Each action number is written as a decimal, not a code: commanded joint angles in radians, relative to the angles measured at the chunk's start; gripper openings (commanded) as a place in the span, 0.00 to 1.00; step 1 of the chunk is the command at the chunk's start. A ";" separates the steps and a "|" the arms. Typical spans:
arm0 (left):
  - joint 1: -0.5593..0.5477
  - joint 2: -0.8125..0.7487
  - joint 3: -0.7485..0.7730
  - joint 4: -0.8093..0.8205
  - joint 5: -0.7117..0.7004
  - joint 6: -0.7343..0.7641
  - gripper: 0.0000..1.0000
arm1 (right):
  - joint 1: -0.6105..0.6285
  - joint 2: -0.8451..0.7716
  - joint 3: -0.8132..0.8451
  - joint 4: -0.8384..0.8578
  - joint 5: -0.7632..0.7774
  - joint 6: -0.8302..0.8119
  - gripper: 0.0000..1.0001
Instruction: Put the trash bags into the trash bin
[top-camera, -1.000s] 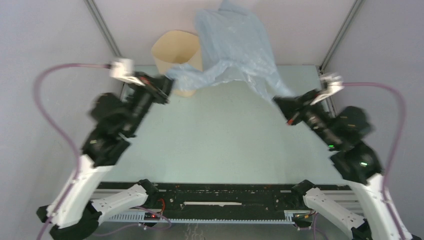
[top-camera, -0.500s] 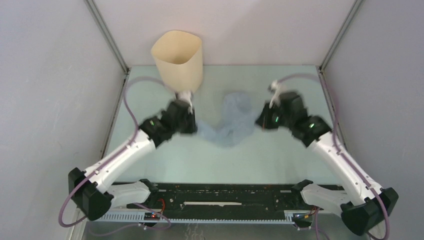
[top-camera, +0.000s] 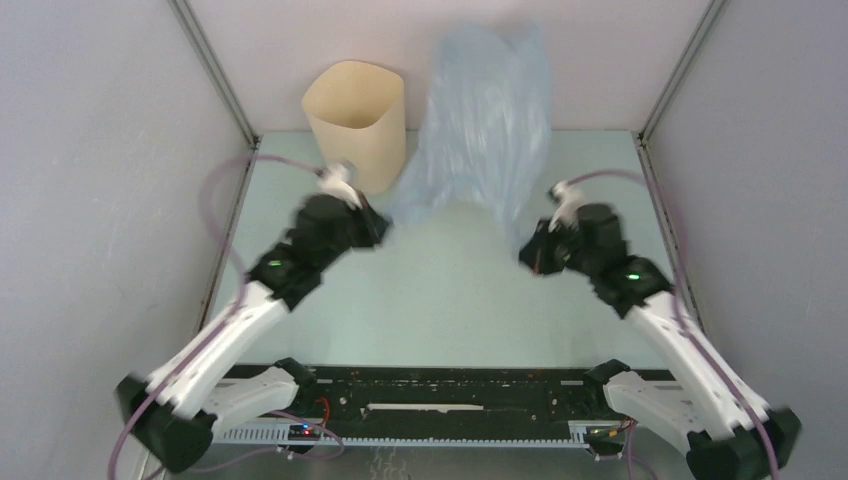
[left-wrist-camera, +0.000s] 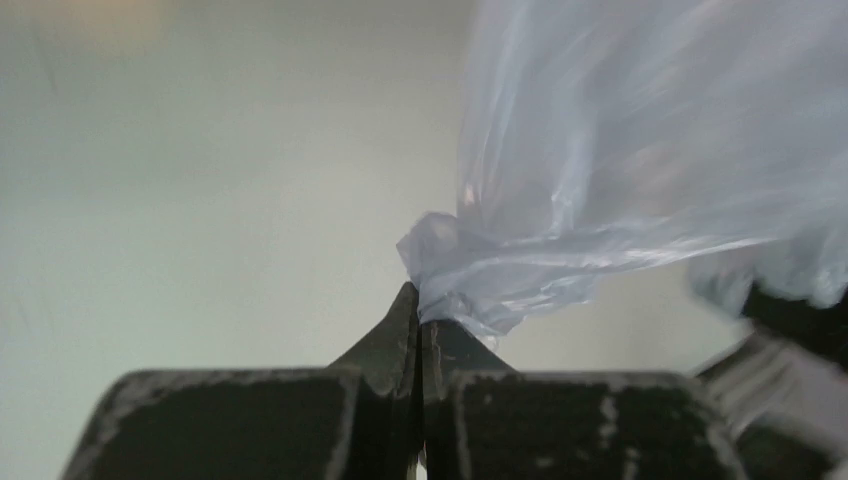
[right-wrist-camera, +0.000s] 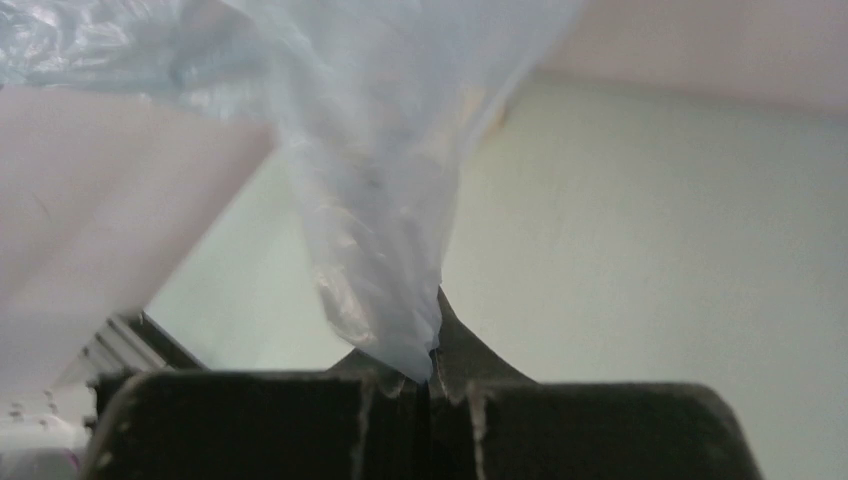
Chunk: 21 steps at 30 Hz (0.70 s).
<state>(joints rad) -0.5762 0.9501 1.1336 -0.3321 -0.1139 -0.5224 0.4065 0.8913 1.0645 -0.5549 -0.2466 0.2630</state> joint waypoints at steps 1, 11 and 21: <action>-0.048 0.007 -0.437 -0.141 0.178 -0.160 0.00 | 0.102 -0.009 -0.356 -0.022 -0.072 0.145 0.00; 0.024 0.015 0.074 -0.230 0.009 0.020 0.00 | -0.060 0.147 0.174 -0.181 -0.075 -0.006 0.00; 0.063 -0.083 0.022 -0.042 -0.053 -0.196 0.00 | -0.066 0.089 0.243 -0.192 -0.096 0.055 0.00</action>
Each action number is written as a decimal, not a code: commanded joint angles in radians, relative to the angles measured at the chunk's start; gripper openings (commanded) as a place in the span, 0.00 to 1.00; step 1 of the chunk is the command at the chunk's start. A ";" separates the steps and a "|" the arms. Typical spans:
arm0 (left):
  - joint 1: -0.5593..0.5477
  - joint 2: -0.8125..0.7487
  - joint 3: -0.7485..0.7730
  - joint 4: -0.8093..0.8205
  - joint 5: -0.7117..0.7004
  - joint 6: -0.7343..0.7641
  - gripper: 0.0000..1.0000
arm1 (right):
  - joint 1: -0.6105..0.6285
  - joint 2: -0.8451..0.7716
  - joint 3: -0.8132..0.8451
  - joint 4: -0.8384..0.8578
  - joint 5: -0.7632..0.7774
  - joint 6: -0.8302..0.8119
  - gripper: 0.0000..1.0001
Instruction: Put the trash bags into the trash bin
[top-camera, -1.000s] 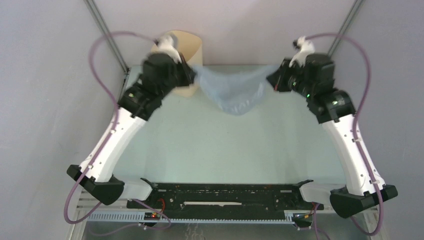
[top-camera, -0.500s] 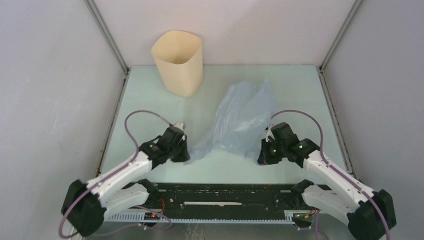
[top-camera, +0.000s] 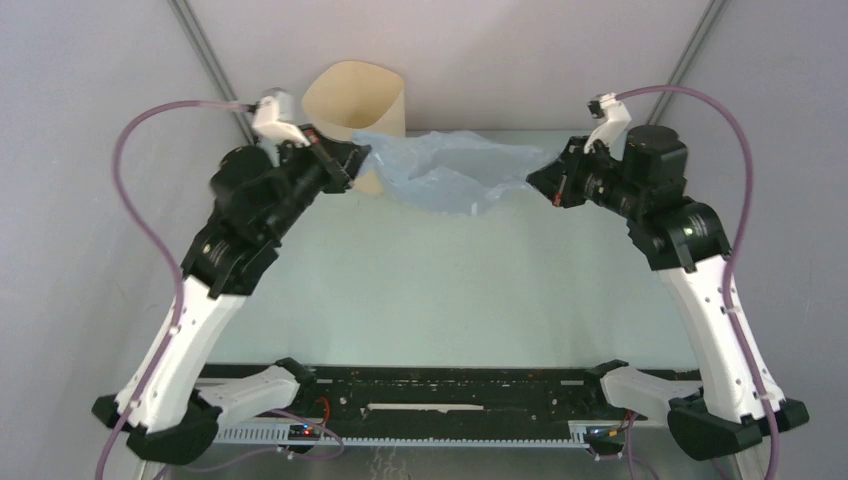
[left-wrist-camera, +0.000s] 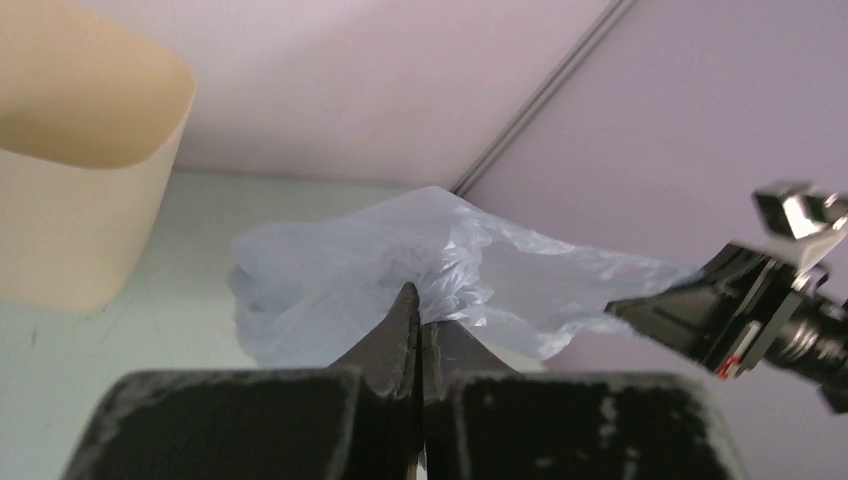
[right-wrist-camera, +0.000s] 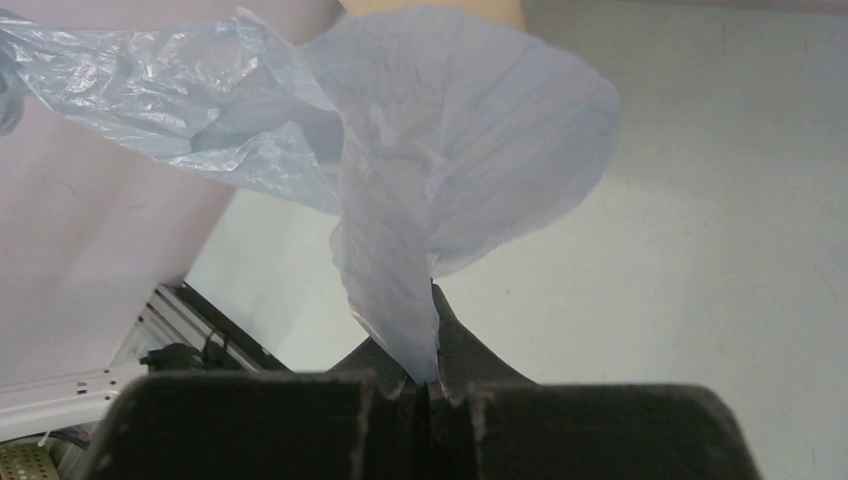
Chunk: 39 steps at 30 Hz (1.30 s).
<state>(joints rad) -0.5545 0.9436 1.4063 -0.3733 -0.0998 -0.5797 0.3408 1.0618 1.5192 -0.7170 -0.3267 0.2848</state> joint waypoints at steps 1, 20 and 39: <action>0.064 -0.087 -0.332 -0.037 -0.054 -0.181 0.00 | -0.004 -0.095 -0.287 -0.032 -0.012 0.048 0.00; 0.180 -0.246 -0.354 -0.053 0.266 -0.124 0.00 | -0.008 -0.077 -0.304 -0.132 -0.088 0.085 0.00; -0.138 0.033 -0.070 -0.095 0.190 -0.232 0.00 | 0.195 -0.045 -0.218 -0.010 -0.068 0.211 0.31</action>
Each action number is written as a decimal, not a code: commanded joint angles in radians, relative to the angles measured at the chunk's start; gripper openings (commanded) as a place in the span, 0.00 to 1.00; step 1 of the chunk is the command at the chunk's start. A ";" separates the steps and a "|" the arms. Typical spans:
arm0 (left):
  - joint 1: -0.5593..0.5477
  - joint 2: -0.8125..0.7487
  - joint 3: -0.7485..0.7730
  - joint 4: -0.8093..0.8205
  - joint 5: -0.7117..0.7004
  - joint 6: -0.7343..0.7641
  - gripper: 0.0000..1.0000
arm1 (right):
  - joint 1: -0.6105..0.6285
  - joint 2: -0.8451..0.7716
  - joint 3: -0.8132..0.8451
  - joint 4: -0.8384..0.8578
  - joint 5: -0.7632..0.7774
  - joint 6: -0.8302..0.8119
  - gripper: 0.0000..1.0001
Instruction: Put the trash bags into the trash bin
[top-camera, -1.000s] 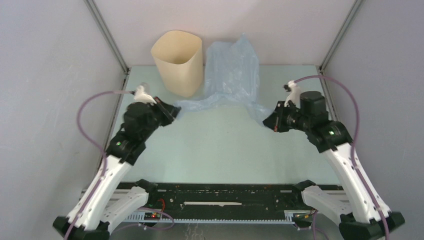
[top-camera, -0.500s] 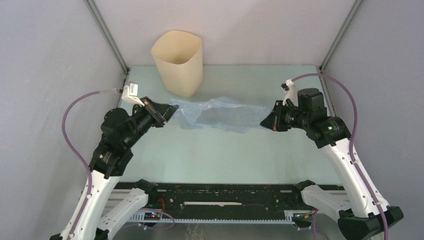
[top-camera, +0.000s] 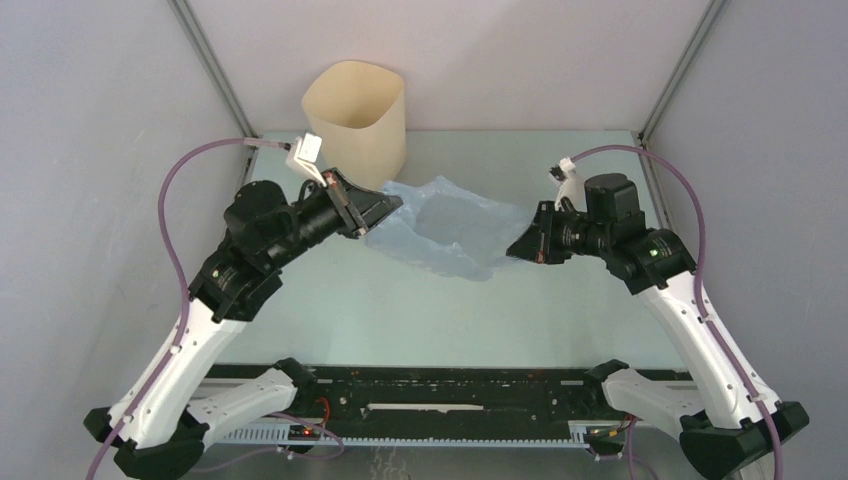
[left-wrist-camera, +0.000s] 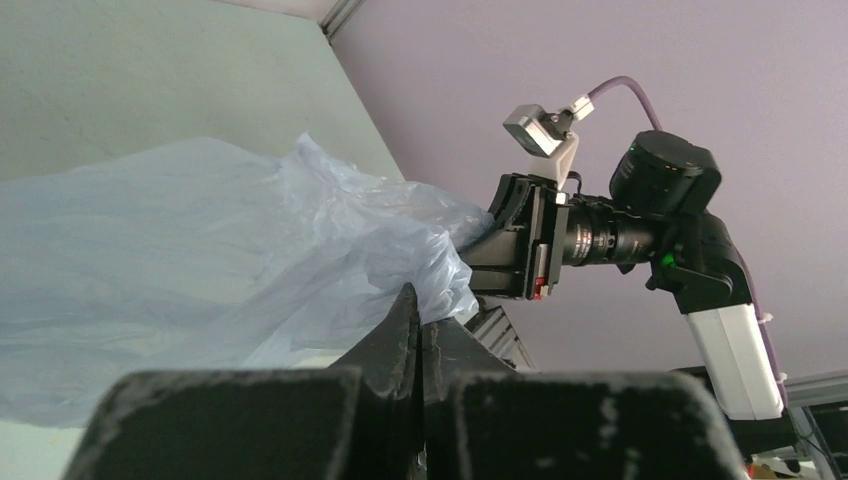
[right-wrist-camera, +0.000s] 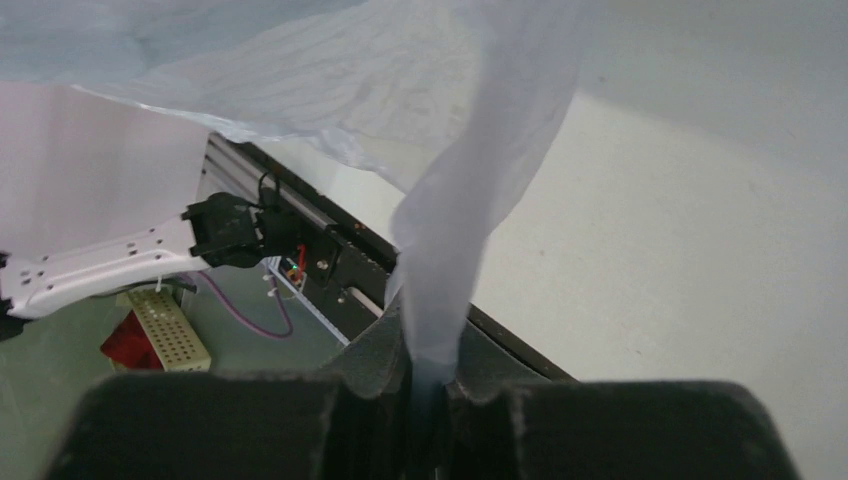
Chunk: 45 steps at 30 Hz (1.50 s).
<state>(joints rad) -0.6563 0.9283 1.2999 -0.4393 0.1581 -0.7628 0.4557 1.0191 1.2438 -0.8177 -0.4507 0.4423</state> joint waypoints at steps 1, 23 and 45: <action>-0.046 0.063 0.038 -0.016 -0.056 -0.057 0.00 | 0.104 0.002 0.057 0.105 0.082 0.062 0.34; -0.122 0.182 0.143 -0.038 0.015 -0.015 0.00 | 0.263 0.054 0.058 0.367 0.167 0.049 0.76; -0.117 0.275 0.302 -0.153 0.062 0.108 0.39 | 0.319 0.129 0.017 0.524 0.274 -0.197 0.17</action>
<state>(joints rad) -0.7719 1.2087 1.5078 -0.5499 0.2394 -0.7425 0.7750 1.1484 1.2697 -0.3233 -0.2024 0.2695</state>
